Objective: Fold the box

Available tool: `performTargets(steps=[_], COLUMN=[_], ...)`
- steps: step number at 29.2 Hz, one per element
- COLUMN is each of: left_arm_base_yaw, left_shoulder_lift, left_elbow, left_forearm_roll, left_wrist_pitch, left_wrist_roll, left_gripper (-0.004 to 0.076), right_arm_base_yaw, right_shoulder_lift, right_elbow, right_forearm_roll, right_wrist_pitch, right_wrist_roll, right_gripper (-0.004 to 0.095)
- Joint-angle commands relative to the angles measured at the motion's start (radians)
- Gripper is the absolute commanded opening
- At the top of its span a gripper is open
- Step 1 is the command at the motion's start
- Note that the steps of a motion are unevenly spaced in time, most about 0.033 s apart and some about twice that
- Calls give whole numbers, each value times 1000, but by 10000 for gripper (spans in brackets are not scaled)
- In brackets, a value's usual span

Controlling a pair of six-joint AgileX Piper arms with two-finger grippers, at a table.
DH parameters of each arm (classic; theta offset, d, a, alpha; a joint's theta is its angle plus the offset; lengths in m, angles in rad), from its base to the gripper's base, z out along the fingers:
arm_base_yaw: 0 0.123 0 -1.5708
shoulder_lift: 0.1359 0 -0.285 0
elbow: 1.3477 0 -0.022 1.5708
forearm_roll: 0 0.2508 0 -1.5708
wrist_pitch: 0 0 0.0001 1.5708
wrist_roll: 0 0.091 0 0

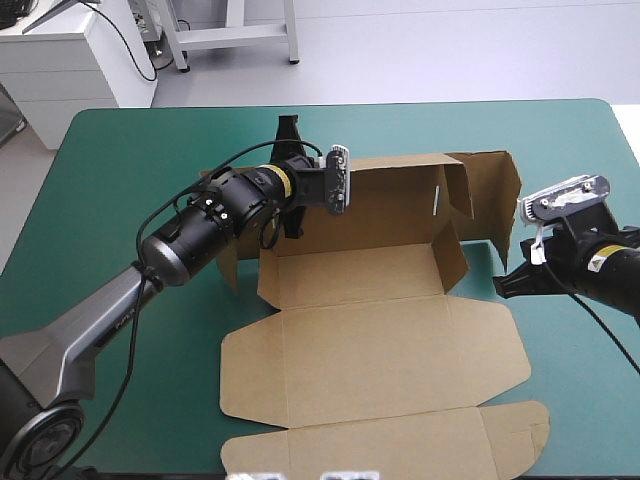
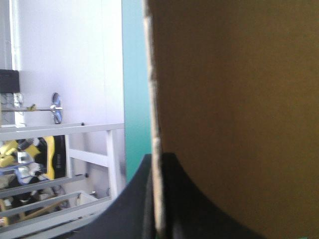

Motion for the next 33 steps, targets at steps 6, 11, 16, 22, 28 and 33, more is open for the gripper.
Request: performTargets(steps=[6, 11, 16, 22, 28, 33], left_arm_base_yaw=[-34, -34, -23, -23, -23, -23], left_shoulder_lift=[-169, -220, -220, -220, -220, -220], left_elbow=[199, 359, 386, 386, 417, 455], left_forearm_roll=[292, 519, 598, 615, 713, 819], left_wrist_pitch=[-300, -420, -386, -278, -291, -302], left_wrist_roll=[-131, -312, -472, -515, -638, -723], left_gripper=[-8, -8, -8, -8, -8, -8], right_arm_base_yaw=[-7, -7, -7, -7, -7, -7], right_shoulder_lift=[-13, -13, -13, -6, 62, 175], right_elbow=[-30, -30, -30, -31, -88, -197], right_forearm_roll=[-4, 6, 7, 12, 12, 12], right_wrist_pitch=[-94, -115, -136, -196, -193, -191], right_wrist_roll=[12, 29, 54, 60, 64, 79], right_gripper=[-21, -21, -21, -21, -21, -19])
